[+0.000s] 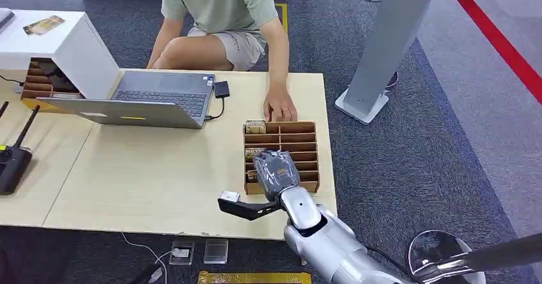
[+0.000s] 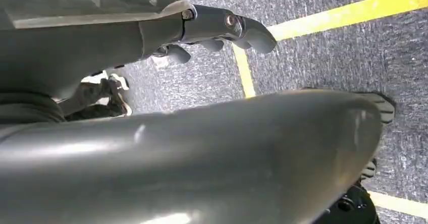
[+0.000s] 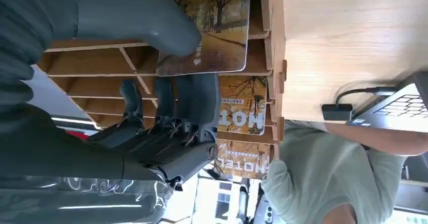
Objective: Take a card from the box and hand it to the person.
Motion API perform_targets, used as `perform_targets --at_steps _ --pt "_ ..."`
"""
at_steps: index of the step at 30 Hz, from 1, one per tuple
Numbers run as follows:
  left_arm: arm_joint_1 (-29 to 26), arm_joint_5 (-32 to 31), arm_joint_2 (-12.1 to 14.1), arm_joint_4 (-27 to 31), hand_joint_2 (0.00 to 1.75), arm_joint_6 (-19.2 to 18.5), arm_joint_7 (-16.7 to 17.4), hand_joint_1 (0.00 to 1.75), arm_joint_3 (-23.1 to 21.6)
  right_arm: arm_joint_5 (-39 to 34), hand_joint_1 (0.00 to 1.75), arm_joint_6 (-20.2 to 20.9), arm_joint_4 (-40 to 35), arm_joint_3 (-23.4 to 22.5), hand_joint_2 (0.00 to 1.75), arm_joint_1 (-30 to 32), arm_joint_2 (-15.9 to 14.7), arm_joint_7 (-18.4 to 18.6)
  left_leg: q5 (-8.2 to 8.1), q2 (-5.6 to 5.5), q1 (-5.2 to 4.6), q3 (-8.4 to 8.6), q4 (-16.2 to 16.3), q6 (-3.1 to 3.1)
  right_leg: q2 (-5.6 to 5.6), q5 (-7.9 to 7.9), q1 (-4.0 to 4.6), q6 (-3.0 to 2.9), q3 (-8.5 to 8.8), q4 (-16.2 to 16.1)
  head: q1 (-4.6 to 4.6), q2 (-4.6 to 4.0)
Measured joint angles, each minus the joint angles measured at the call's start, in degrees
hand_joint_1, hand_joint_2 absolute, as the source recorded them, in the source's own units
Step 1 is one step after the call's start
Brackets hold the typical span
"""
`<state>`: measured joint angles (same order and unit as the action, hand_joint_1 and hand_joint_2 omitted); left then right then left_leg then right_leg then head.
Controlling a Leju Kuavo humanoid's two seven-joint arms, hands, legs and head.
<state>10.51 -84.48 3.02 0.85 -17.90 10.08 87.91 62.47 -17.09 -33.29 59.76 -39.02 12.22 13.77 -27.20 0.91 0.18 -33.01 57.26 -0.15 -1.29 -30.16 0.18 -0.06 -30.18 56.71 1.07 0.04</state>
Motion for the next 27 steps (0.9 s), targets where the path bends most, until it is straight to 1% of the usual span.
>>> perform_targets --at_steps 1,5,12,18,24,27 --pt "0.0 0.0 0.0 0.0 0.0 0.0 0.0 0.0 0.0 0.0 1.75 0.0 0.0 0.0 1.75 0.0 0.0 0.0 0.0 0.0 0.0 0.0 0.0 0.0 0.0 0.0 0.0 0.0 0.0 0.0 -0.02 -0.02" --pt "0.0 -0.2 0.1 0.0 0.0 0.0 0.1 0.0 0.0 0.0 1.75 -0.3 0.0 0.0 1.75 0.1 -0.1 0.0 0.0 0.0 0.0 0.02 0.0 0.0 0.0 0.0 0.0 0.0 0.01 0.0 0.0 -0.02" --pt "0.0 -0.6 0.1 0.0 0.0 -0.1 0.1 0.0 0.0 -0.1 1.75 -2.6 0.0 -0.1 1.75 0.1 -0.5 0.2 0.02 0.0 0.0 0.03 0.0 0.01 0.0 0.01 0.0 0.01 0.03 0.0 -0.02 -0.02" --pt "0.0 -1.0 0.3 0.0 0.0 -0.2 0.1 0.0 0.0 -0.1 1.75 -3.9 -0.8 -1.4 1.75 0.2 -1.2 0.1 0.01 0.0 0.0 0.02 0.0 0.01 0.0 0.01 0.0 0.01 0.02 0.0 0.0 -0.02" --pt "0.0 -1.0 0.4 0.0 0.0 -0.2 0.1 0.0 0.0 -0.5 1.75 -5.9 -4.0 -3.2 1.75 0.2 -2.3 -0.2 0.01 0.0 0.0 0.03 0.0 0.01 0.0 0.01 0.0 0.01 0.02 0.0 -0.02 0.0" --pt "-0.1 -1.0 0.4 0.0 0.0 -0.3 0.1 0.0 0.0 -0.2 1.75 -6.6 -7.1 -4.4 1.75 0.3 -3.0 -0.4 0.01 0.0 0.0 0.03 0.0 0.01 0.0 0.02 0.0 0.01 0.02 0.0 0.0 0.0"
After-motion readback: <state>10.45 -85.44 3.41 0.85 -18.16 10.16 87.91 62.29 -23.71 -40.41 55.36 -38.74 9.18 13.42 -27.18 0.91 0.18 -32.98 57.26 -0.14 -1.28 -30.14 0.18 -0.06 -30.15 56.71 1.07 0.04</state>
